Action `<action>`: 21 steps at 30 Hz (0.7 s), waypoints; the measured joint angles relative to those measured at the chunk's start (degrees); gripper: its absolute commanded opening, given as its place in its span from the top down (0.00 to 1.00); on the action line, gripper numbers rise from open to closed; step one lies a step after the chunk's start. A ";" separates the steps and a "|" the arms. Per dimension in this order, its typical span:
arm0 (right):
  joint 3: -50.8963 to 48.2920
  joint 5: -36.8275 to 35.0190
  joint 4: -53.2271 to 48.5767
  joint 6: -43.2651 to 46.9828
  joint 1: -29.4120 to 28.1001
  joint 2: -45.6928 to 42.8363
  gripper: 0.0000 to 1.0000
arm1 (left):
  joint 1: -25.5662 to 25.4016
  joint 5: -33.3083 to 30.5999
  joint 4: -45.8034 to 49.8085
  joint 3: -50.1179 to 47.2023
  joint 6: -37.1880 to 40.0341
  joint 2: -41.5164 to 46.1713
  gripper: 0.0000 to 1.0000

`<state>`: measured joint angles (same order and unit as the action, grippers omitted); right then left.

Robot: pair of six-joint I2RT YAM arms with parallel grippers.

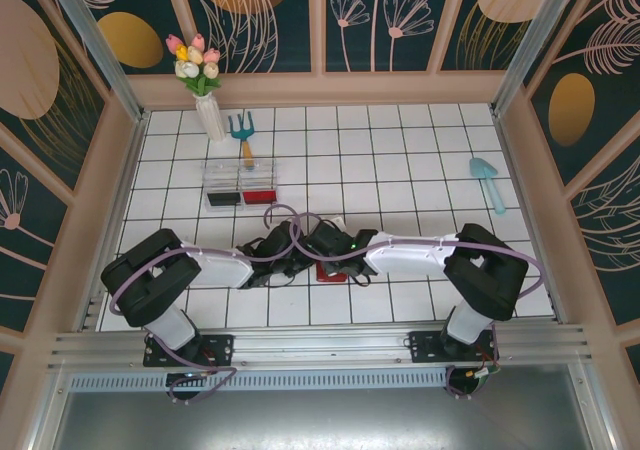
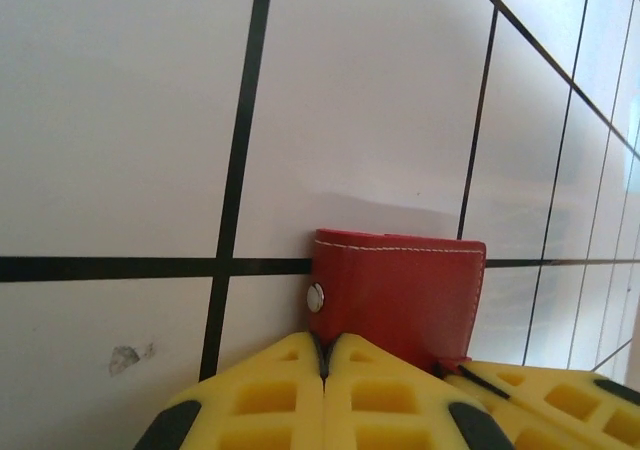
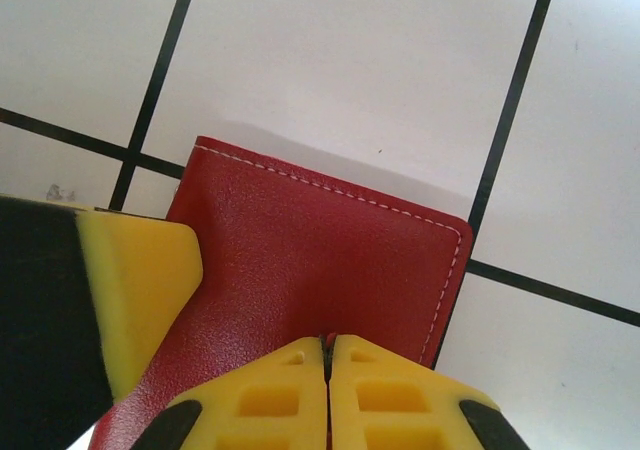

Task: Take the credit cards out of the card holder

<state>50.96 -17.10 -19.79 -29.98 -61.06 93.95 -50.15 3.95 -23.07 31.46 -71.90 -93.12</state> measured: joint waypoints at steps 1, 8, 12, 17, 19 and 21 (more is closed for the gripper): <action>-0.02 -0.02 0.00 0.00 0.00 -0.07 1.00 | -0.02 -0.09 0.22 0.07 -0.09 0.00 1.00; -0.83 -0.83 -0.92 -0.44 0.42 -1.97 1.00 | -0.15 -0.92 1.20 0.04 -0.57 0.63 1.00; -2.60 -0.83 -2.56 -0.85 2.86 -6.95 1.00 | -0.17 -1.40 1.86 0.04 -0.76 0.96 1.00; -3.89 1.22 -3.67 -1.05 6.60 -14.10 1.00 | -0.17 -1.42 1.92 0.11 -0.39 1.03 0.70; -3.89 2.67 -3.69 -1.07 7.34 -16.55 1.00 | -0.17 -1.51 3.15 0.52 0.37 1.38 0.41; -3.50 4.09 -3.69 -1.05 7.74 -18.62 1.00 | -0.17 -1.75 4.26 1.16 0.61 2.91 0.43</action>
<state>47.46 -13.02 -23.49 -31.03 -53.32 75.33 -50.33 2.20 -18.81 32.62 -71.29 -90.21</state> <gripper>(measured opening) 0.058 0.547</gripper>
